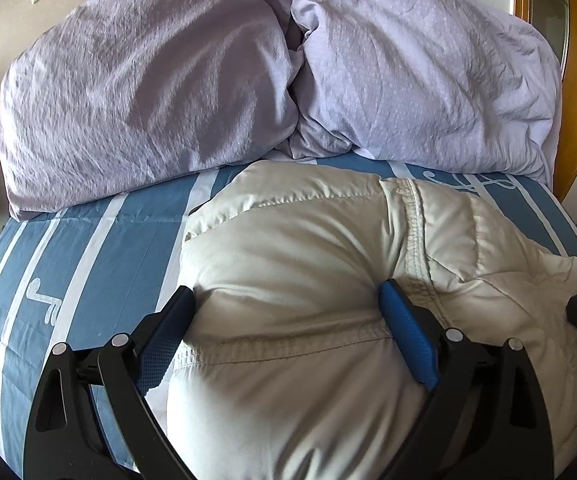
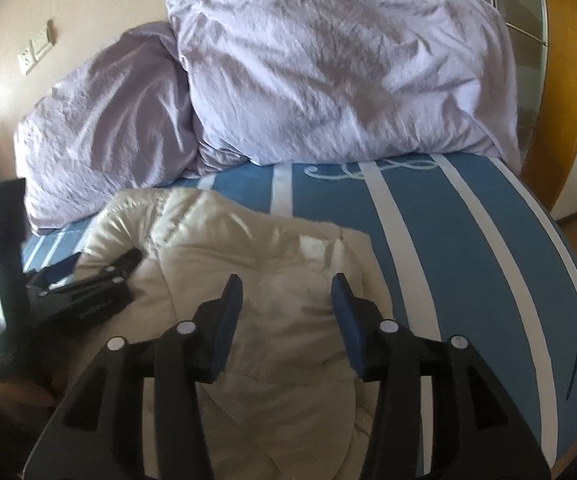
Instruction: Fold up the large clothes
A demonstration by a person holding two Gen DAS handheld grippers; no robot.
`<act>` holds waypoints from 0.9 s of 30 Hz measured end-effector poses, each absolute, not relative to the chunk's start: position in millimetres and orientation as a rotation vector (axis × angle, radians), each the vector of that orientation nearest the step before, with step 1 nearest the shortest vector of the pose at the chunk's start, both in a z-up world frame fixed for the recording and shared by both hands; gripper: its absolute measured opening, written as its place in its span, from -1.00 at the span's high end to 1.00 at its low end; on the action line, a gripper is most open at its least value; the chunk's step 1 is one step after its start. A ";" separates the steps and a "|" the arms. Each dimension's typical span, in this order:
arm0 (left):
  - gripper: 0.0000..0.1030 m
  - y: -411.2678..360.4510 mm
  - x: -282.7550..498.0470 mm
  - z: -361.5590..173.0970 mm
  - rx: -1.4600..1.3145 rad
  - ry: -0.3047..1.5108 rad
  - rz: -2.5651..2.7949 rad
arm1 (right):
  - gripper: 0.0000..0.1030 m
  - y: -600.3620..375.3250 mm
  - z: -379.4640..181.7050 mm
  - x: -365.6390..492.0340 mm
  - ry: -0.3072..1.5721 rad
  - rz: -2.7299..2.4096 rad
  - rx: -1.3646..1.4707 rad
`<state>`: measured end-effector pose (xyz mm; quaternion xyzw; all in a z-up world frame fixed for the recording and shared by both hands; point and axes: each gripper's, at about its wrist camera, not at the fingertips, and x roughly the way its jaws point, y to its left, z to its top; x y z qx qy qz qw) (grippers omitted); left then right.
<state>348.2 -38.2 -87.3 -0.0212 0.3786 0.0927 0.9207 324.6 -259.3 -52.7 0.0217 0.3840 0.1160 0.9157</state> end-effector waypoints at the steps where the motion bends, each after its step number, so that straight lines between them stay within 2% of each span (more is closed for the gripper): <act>1: -0.83 -38.2 348.3 -87.2 -0.044 0.777 0.190 | 0.12 -258.6 -57.7 324.9 0.800 0.227 0.042; 9: -0.83 -37.5 348.7 -88.8 -0.054 0.767 0.188 | 0.09 -252.1 -80.9 322.9 0.760 0.206 0.009; 22: -0.85 -38.7 351.5 -94.0 -0.050 0.745 0.201 | 0.08 -252.8 -88.0 332.9 0.758 0.217 0.015; 26: -0.85 -34.1 350.1 -89.4 -0.076 0.767 0.184 | 0.00 -256.2 -79.3 338.1 0.823 0.247 0.036; 27: -0.84 -29.4 347.8 -84.2 -0.105 0.784 0.174 | -0.11 -259.4 -74.6 342.8 0.852 0.261 0.051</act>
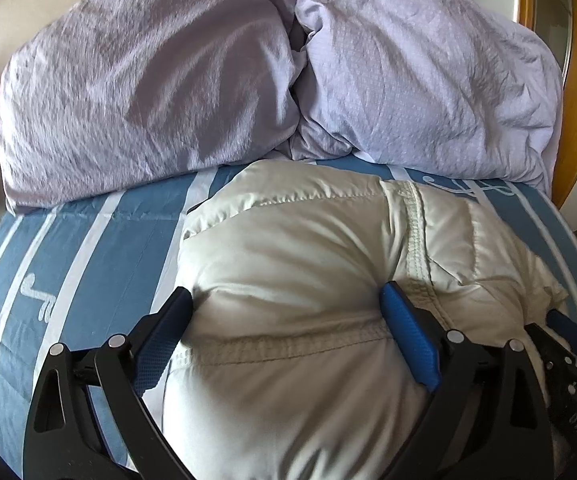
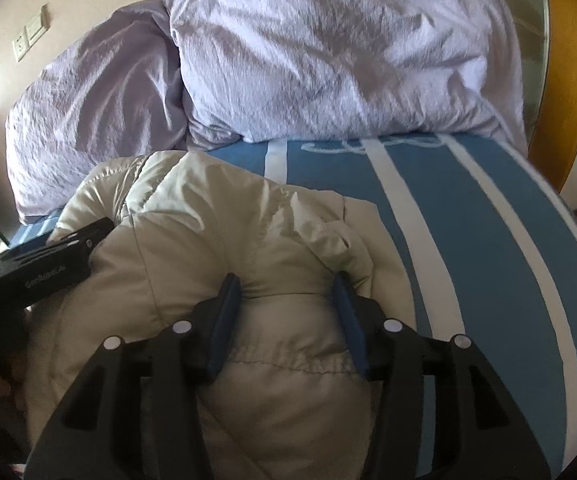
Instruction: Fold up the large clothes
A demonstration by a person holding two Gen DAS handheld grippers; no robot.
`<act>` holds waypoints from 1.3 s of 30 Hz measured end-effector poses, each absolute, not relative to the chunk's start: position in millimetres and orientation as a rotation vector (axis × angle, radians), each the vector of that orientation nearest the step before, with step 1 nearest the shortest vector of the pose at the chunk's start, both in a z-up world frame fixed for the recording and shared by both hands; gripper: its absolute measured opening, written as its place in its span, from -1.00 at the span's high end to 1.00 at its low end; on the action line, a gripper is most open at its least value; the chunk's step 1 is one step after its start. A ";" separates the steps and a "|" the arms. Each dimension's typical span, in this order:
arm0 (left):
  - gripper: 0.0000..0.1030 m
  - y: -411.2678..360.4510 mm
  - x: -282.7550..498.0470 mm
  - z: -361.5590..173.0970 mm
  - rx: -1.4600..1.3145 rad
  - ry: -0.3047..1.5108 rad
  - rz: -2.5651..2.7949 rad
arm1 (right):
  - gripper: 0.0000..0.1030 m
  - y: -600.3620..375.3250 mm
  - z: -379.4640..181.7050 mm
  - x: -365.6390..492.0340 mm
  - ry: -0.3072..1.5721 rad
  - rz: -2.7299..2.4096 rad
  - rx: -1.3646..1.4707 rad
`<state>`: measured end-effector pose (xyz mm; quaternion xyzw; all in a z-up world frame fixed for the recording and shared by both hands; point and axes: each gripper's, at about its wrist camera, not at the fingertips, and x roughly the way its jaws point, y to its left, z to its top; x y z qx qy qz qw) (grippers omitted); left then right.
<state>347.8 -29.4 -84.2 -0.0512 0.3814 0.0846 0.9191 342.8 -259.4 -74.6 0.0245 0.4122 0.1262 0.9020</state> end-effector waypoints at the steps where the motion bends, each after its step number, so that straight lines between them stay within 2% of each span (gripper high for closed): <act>1: -0.84 -26.1 344.7 -81.1 -0.129 0.790 0.167 | -0.29 -262.4 -70.6 343.5 0.870 0.273 0.065; 2: -0.83 -21.2 340.1 -77.3 -0.159 0.794 0.157 | -0.40 -268.7 -63.7 346.7 0.891 0.286 0.093; 3: -0.83 -13.9 333.2 -72.1 -0.193 0.797 0.147 | -0.58 -275.8 -56.8 348.2 0.899 0.279 0.113; 7: -0.83 11.1 310.3 -62.3 -0.255 0.811 0.095 | -0.81 -307.8 -44.1 358.4 0.955 0.314 0.238; 15: -0.83 49.7 290.7 -82.4 -0.383 0.932 0.004 | -0.96 -323.1 -78.9 390.2 1.185 0.430 0.399; 20: -0.84 57.3 294.2 -95.1 -0.502 0.966 -0.044 | -0.97 -316.8 -101.5 402.9 1.262 0.482 0.457; 27: -0.97 65.3 304.0 -119.5 -0.708 0.994 -0.121 | -0.97 -307.7 -121.5 414.3 1.309 0.505 0.462; 32: -0.97 68.9 308.6 -137.0 -0.870 0.999 -0.188 | -0.97 -307.3 -136.7 415.3 1.330 0.553 0.505; 39: -0.93 66.6 313.8 -141.2 -0.941 0.995 -0.214 | -0.96 -305.6 -146.6 425.8 1.329 0.635 0.561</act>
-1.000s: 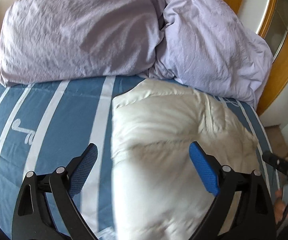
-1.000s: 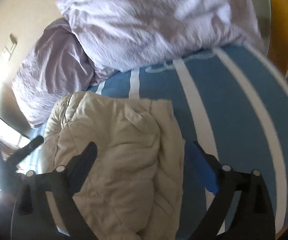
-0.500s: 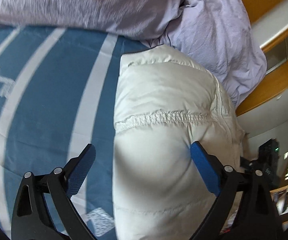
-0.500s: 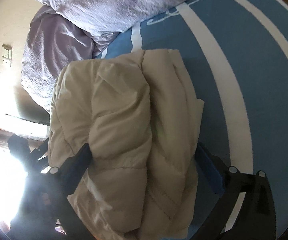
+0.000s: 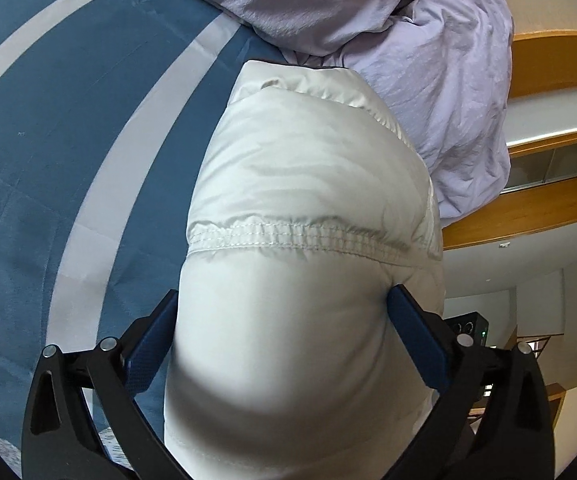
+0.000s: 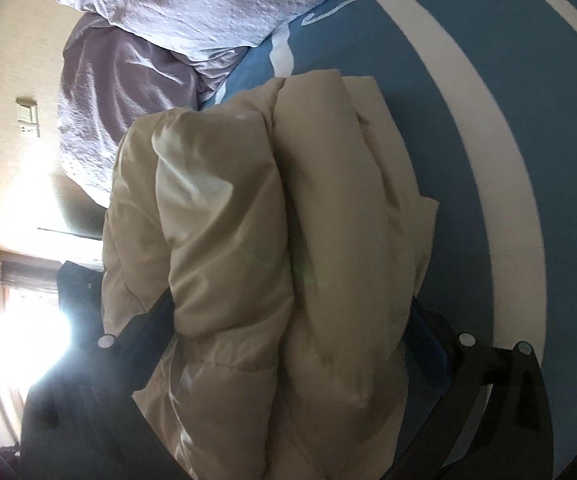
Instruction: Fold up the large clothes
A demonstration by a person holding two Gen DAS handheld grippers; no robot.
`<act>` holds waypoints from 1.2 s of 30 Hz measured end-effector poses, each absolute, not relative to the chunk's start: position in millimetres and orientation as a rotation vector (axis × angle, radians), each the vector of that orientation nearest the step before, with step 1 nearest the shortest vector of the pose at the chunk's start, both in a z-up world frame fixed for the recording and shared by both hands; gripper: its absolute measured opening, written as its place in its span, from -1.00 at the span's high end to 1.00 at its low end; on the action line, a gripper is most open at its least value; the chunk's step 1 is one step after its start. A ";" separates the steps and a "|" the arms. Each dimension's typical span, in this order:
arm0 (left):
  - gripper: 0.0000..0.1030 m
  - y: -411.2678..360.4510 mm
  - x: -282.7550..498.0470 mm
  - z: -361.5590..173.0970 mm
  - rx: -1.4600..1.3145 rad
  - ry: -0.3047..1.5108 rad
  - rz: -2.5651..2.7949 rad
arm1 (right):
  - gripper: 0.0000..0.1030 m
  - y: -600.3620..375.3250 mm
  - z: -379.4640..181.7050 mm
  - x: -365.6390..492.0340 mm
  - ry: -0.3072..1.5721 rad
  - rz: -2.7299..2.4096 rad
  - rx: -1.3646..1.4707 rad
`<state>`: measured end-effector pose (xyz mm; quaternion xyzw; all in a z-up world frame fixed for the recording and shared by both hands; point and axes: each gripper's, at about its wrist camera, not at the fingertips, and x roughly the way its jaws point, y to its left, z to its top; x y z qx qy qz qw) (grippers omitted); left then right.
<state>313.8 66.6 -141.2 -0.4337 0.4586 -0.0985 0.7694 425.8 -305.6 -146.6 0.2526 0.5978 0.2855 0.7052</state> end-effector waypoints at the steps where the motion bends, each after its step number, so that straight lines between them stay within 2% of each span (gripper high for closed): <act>1: -0.87 67.0 313.4 -140.1 -0.944 0.993 -0.215 | -0.96 -306.7 -147.5 424.9 1.325 0.643 0.565; 3: -0.77 68.3 310.7 -137.9 -0.944 0.989 -0.217 | -0.92 -307.0 -147.9 423.5 1.312 0.667 0.577; 5: -0.65 70.7 309.6 -136.5 -0.948 0.986 -0.220 | -0.70 -305.5 -147.9 424.1 1.291 0.696 0.598; 7: -0.52 75.0 309.7 -132.0 -0.957 0.976 -0.224 | -0.36 -307.4 -143.8 421.0 1.270 0.728 0.628; 9: -0.47 79.7 313.0 -124.8 -0.946 0.968 -0.218 | -0.16 -304.3 -140.2 422.0 1.252 0.761 0.644; 13: -0.44 98.2 323.7 -104.8 -0.903 0.928 -0.180 | 0.02 -282.8 -133.3 430.8 1.237 0.804 0.642; 20: -0.44 143.3 338.9 -81.0 -0.838 0.867 -0.065 | 0.06 -224.0 -117.7 451.5 1.204 0.848 0.622; 26: -0.45 171.6 349.3 -89.4 -0.807 0.859 0.021 | 0.06 -182.6 -117.2 466.2 1.201 0.829 0.565; 29: -0.49 174.4 348.7 -98.1 -0.807 0.855 0.042 | -0.08 -180.8 -119.1 464.6 1.195 0.796 0.559; 31: -0.60 171.3 347.0 -95.9 -0.767 0.854 0.073 | -0.30 -184.4 -117.6 461.0 1.201 0.766 0.533; 36: -0.64 160.2 345.2 -67.7 -0.554 0.836 0.186 | -0.46 -204.0 -92.8 449.0 1.160 0.702 0.441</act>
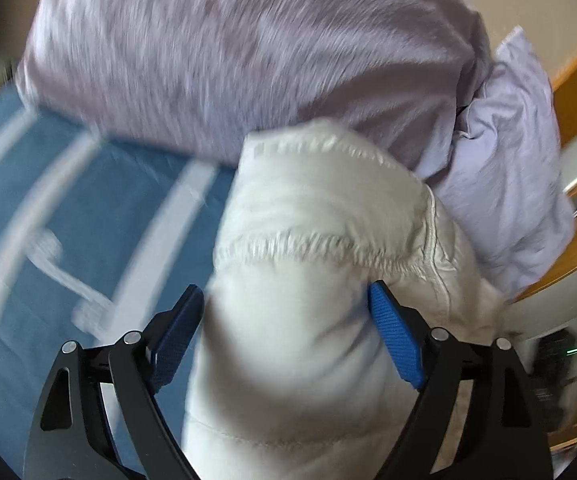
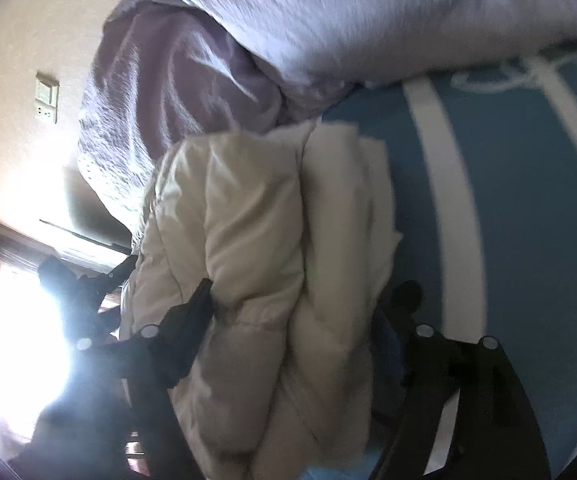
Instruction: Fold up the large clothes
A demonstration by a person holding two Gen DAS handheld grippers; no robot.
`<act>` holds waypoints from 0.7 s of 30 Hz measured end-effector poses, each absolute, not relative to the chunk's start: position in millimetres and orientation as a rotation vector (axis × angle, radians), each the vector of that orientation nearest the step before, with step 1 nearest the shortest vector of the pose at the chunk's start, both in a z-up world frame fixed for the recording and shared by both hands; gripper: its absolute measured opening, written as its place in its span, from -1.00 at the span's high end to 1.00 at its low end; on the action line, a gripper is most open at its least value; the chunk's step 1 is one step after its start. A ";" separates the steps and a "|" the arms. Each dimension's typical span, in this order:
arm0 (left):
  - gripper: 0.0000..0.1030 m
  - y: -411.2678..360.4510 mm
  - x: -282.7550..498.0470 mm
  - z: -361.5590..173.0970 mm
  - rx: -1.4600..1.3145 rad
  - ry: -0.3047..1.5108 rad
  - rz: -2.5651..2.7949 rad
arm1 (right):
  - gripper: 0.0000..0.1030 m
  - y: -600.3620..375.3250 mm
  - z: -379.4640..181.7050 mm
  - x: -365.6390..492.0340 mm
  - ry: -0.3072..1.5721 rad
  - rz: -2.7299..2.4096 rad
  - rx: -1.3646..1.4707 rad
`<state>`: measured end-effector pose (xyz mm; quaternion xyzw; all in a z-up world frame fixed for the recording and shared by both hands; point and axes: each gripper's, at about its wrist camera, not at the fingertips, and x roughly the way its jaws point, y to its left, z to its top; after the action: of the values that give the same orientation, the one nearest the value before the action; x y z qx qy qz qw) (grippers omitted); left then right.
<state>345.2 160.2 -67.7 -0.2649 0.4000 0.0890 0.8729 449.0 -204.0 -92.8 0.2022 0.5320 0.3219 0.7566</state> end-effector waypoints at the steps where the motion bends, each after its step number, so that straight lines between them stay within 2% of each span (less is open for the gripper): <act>1: -0.65 155.7 345.3 -59.7 -0.496 0.816 0.212 | -0.47 -206.7 -86.5 446.9 1.146 0.682 0.421; 8: -0.67 122.4 364.3 -33.2 -0.250 0.758 0.264 | -0.46 -201.6 -25.2 426.2 0.912 0.528 0.212; 13: -0.67 85.1 375.6 -52.4 -0.149 0.809 0.210 | -0.11 -167.1 -3.6 401.4 0.804 0.516 0.020; 21: -0.68 67.2 369.1 -66.0 -0.071 0.792 0.209 | -0.09 -134.9 1.0 393.9 0.751 0.490 -0.029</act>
<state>369.1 67.2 -66.0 -0.0345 0.3851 0.1017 0.9166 393.9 -134.9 1.0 -0.0138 0.3630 0.2370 0.9010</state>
